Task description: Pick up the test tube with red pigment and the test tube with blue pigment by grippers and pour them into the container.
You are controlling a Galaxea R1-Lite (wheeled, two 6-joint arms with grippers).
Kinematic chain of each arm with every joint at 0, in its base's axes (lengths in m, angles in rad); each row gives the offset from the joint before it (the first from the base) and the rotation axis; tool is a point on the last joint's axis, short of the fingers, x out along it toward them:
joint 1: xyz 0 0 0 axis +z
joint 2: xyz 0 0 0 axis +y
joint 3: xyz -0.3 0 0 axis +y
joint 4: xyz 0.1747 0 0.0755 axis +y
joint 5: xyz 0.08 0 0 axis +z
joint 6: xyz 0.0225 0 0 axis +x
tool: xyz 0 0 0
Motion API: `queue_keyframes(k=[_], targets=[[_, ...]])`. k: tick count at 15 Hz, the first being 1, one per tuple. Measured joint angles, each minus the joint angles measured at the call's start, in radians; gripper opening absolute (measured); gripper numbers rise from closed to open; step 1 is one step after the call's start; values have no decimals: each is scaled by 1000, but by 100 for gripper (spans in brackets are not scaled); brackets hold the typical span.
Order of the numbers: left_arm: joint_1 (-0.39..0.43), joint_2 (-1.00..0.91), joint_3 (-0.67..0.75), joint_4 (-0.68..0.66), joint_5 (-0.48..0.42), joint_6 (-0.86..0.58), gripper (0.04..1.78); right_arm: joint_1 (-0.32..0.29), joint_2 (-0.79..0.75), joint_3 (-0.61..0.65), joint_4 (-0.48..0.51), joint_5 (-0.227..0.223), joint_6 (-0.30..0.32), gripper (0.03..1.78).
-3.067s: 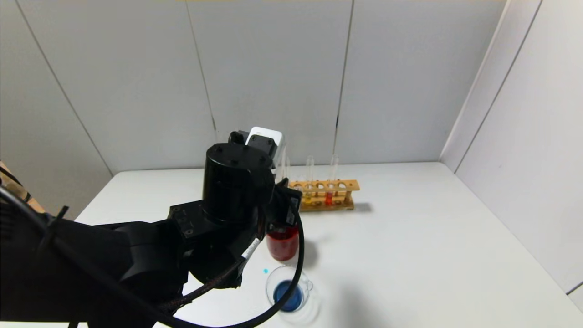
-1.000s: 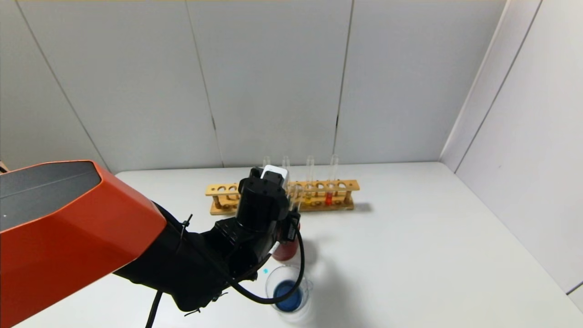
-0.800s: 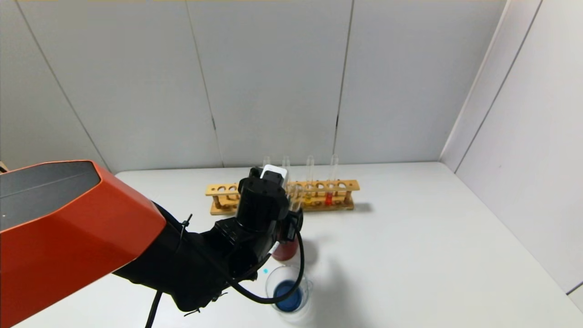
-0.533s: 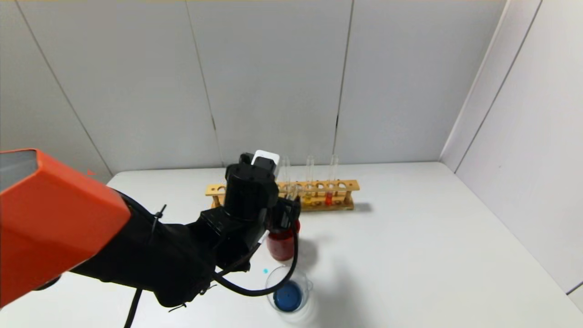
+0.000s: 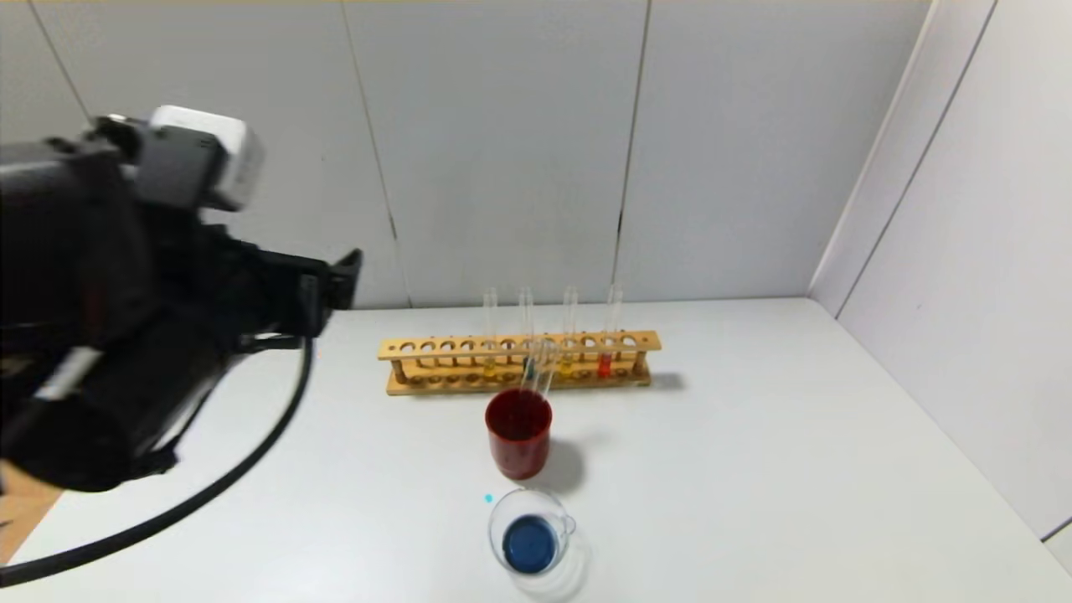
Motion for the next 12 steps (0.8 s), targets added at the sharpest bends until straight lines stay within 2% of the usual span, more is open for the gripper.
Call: queue_keyframes(k=[3, 7, 10, 12], targets=[[113, -320, 61, 195, 30, 14, 175, 0, 0, 0, 0, 0, 0, 175], [369, -701, 126, 508, 12, 0, 175, 0, 0, 0, 0, 0, 0, 175], [558, -896, 143, 705, -48, -57, 175, 1, 0, 0, 0, 0, 0, 175], [621, -998, 163, 758, -96, -89, 175, 0, 0, 0, 0, 0, 0, 175]])
